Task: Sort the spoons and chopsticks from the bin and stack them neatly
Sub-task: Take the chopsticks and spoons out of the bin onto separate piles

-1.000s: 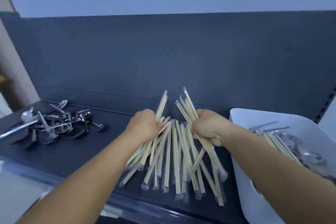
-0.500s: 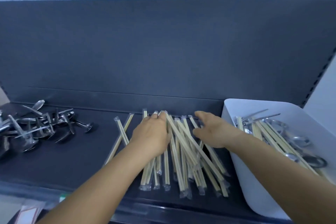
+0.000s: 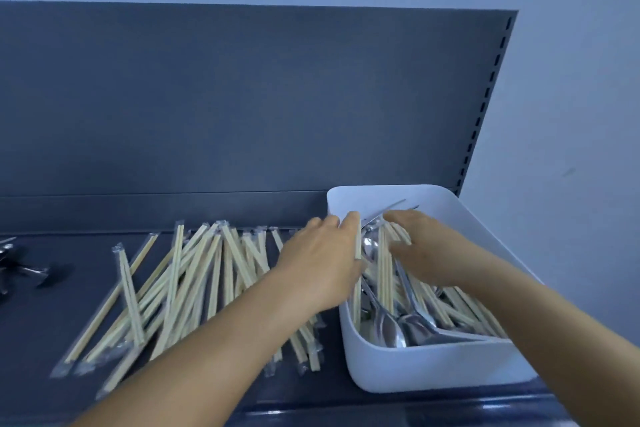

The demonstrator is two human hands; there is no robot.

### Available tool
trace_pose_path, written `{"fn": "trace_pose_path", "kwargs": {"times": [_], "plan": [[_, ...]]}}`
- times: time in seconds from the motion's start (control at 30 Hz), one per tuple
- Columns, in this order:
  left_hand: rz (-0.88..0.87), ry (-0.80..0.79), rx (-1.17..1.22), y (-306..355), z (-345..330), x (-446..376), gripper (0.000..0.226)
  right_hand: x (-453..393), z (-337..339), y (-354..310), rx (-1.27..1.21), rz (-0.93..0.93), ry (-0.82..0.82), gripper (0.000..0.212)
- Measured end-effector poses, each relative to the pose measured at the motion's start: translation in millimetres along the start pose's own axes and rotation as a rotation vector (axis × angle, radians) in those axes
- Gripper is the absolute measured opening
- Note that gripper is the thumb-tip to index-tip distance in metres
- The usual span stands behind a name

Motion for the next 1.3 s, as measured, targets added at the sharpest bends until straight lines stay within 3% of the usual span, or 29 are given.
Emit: {"fn": "trace_pose_path", "kwargs": {"times": [0.13, 0.27, 0.47, 0.67, 0.9, 1.03, 1.1, 1.3], "plan": [[0.007, -0.109, -0.045, 28.3, -11.3, -17.8, 0.054, 0.0, 10.9, 37.1, -0.001, -0.068, -0.041, 0.055], [0.068, -0.195, -0.089, 45.7, -25.9, -33.2, 0.055, -8.0, 11.6, 63.1, 0.012, -0.12, -0.094, 0.04], [0.18, -0.301, -0.112, 59.7, -49.8, -48.6, 0.051, -21.5, 1.7, 78.7, 0.079, -0.169, -0.189, 0.042], [0.23, -0.331, -0.055, 61.1, -61.1, -57.0, 0.063, -33.2, -13.5, 79.9, 0.132, -0.151, -0.166, 0.08], [0.308, -0.306, 0.01, 54.9, -65.4, -59.1, 0.055, -37.7, -19.8, 84.0, 0.147, -0.174, -0.1, 0.052], [0.268, -0.308, -0.034, 54.9, -65.8, -60.0, 0.051, -39.9, -23.6, 85.0, 0.145, -0.168, -0.084, 0.052], [0.254, -0.322, -0.043, 54.6, -66.2, -61.1, 0.042, -40.0, -22.9, 85.3, 0.143, -0.168, -0.093, 0.039], [0.277, -0.329, 0.013, 52.8, -70.4, -62.0, 0.038, -40.0, -21.8, 88.1, 0.102, -0.2, -0.113, 0.039]]}}
Point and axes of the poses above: each hand's wrist, its own x-axis away from the middle knuckle, its own z-axis out of the back of the hand, y = z × x, the point moved 2 cm from there along -x, towards the middle knuckle, and after that the axes turned 5 degrees about -x, right-handed, at the moved point
